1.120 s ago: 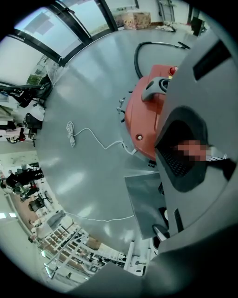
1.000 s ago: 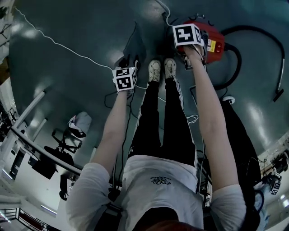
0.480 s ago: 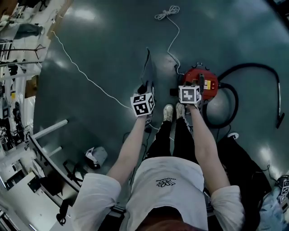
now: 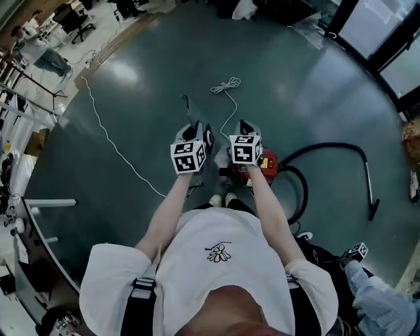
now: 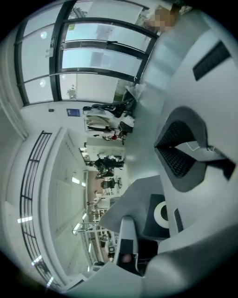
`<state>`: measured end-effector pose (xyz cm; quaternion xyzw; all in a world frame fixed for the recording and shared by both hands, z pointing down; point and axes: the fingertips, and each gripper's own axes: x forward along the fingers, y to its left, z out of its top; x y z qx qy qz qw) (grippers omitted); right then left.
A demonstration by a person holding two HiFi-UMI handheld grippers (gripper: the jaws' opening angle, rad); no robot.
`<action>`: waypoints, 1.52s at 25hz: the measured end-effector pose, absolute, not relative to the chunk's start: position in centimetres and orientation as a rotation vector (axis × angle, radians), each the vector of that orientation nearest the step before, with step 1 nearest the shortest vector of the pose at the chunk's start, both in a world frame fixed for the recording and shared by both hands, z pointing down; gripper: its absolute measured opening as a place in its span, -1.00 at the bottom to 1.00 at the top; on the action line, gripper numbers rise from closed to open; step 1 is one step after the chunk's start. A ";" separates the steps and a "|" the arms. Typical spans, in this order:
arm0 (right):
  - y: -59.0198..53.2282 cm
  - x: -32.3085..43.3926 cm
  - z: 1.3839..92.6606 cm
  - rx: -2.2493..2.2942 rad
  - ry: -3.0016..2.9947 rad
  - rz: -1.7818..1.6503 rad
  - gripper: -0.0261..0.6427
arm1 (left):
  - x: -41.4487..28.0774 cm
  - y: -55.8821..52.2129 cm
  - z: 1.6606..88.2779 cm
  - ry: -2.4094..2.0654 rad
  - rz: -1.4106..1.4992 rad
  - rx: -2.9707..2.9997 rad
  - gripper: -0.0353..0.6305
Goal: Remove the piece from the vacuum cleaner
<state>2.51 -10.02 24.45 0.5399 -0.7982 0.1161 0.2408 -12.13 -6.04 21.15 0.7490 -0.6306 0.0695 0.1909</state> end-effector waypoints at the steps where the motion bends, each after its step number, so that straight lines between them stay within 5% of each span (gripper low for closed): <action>1: -10.4 2.2 22.3 1.492 -2.227 0.280 -0.89 | -12.1 -6.4 19.5 -1.786 0.175 2.136 -0.85; 19: -2.3 5.3 6.9 1.533 -2.585 0.207 -0.89 | -8.2 -1.8 5.6 -1.905 0.003 2.321 -0.85; 38: -1.2 3.2 5.6 1.500 -2.611 0.092 -0.89 | -8.8 -1.2 4.1 -1.945 -0.079 2.335 -0.84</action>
